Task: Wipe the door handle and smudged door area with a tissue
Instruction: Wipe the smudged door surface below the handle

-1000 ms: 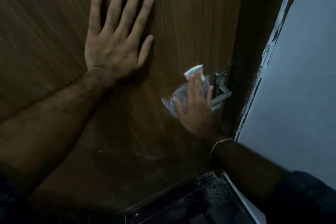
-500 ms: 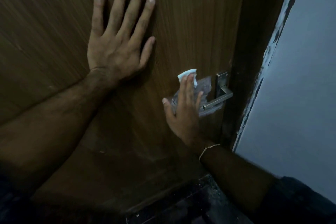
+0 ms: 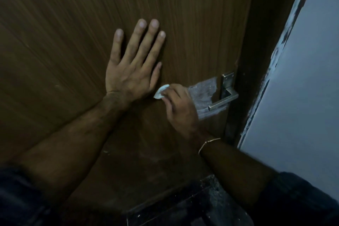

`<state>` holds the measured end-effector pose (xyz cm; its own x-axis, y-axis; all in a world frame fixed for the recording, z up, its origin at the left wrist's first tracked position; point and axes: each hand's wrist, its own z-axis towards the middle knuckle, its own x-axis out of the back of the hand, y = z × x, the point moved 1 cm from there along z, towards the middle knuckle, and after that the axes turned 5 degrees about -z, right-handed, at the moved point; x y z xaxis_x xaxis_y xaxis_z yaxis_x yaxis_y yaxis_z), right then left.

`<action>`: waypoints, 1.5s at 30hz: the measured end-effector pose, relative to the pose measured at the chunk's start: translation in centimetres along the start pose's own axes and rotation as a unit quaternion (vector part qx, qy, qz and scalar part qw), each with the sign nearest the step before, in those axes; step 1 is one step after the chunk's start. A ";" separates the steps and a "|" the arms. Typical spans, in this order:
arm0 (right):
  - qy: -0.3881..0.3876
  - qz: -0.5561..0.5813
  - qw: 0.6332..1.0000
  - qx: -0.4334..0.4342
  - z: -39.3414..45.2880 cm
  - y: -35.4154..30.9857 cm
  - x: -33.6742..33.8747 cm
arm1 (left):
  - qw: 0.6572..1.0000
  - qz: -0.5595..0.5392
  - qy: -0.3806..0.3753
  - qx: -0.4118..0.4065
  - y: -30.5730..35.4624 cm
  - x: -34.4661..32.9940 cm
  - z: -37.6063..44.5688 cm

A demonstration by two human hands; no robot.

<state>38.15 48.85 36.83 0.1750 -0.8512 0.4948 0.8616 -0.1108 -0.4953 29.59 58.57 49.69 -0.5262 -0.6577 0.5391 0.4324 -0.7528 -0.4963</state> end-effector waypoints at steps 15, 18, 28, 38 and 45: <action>-0.134 0.576 0.598 -0.541 -5.2 3.4 4.2 | 0.912 -0.358 -0.169 0.105 8.1 -2.5 -10.6; -0.128 0.588 0.587 -0.541 -6.0 3.6 4.8 | 0.781 -0.560 -0.199 0.195 10.6 -2.4 -11.6; -0.152 0.518 0.672 -0.507 -7.3 4.6 7.6 | 0.340 -0.722 -0.184 0.573 13.8 -1.9 -12.0; -0.181 0.453 0.727 -0.484 -8.8 5.7 7.9 | 0.271 -0.687 -0.189 0.647 15.9 -2.0 -10.7; -0.237 0.425 0.745 -0.457 -9.1 6.5 8.9 | 0.299 -0.748 -0.229 0.547 16.0 -2.3 -10.3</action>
<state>40.97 35.89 31.51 0.8067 -0.5613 -0.1848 -0.3021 -0.1230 -0.9453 30.15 48.30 33.47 -0.6832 0.6907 -0.2373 0.0762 0.3905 0.9174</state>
